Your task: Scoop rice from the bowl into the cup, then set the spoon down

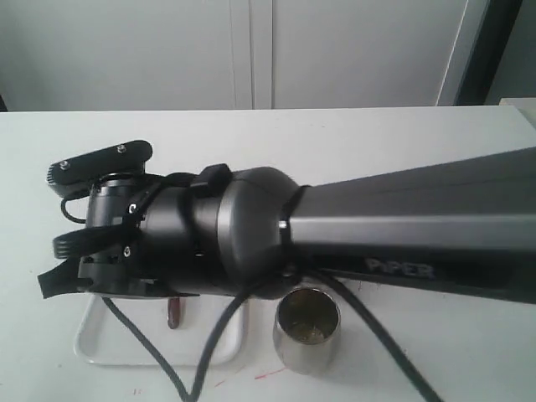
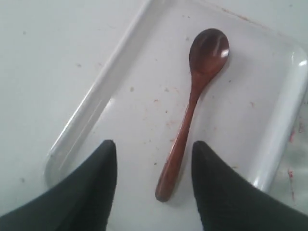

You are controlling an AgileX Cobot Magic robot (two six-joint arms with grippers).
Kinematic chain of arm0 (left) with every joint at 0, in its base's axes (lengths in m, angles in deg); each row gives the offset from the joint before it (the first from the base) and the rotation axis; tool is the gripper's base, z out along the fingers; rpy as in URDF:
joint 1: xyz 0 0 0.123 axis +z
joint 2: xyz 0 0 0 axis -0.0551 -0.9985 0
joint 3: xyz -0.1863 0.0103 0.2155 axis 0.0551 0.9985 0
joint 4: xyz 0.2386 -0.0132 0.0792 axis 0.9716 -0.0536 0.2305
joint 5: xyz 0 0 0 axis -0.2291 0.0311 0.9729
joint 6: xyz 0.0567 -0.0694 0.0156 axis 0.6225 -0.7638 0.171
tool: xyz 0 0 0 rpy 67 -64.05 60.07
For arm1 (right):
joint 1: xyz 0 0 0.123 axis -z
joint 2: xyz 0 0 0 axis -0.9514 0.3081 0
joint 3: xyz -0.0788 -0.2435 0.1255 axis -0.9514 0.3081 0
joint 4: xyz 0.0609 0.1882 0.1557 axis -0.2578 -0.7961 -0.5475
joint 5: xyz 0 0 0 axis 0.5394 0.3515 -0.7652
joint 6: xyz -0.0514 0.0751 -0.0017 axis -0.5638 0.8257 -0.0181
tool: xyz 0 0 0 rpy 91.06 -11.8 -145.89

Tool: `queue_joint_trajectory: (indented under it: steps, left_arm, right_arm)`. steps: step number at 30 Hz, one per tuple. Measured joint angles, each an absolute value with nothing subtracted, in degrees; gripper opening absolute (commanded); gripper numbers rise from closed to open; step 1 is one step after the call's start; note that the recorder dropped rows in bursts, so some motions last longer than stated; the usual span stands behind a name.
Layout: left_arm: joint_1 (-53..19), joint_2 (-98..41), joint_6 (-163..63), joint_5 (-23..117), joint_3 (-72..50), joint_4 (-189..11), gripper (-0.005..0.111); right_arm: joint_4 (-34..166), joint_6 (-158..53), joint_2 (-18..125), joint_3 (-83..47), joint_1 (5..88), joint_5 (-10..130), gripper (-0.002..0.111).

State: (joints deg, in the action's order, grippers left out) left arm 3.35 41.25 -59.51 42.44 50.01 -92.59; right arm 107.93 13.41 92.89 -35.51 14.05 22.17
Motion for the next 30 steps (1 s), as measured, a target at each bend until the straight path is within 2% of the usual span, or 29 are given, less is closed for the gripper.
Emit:
queue_joint_trajectory:
  steps: [4,8,12,17,25,30]
  left_arm:
    - [3.3,41.3,-59.5,42.4,50.0,-92.6,0.014]
    - [3.3,41.3,-59.5,42.4,50.0,-92.6,0.014]
    - [3.3,41.3,-59.5,42.4,50.0,-92.6,0.014]
    - [3.3,41.3,-59.5,42.4,50.0,-92.6,0.014]
    - [3.3,41.3,-59.5,42.4,50.0,-92.6,0.014]
    - [3.3,41.3,-59.5,42.4,50.0,-92.6,0.014]
  right_arm:
    - [111.1,12.2,87.2,-31.6,12.0,22.1,0.046]
    - [114.4,11.9,75.4,-20.3,11.2,22.2,0.042]
    - [118.4,11.8,57.2,-6.0,11.2,21.0,0.041]
    - [115.6,8.5,37.4,2.8,11.2,20.6,0.041]
    - [105.2,-14.9,13.2,5.8,11.1,17.6,0.041]
    - [103.8,-18.0,7.6,5.8,11.1,17.3,0.041]
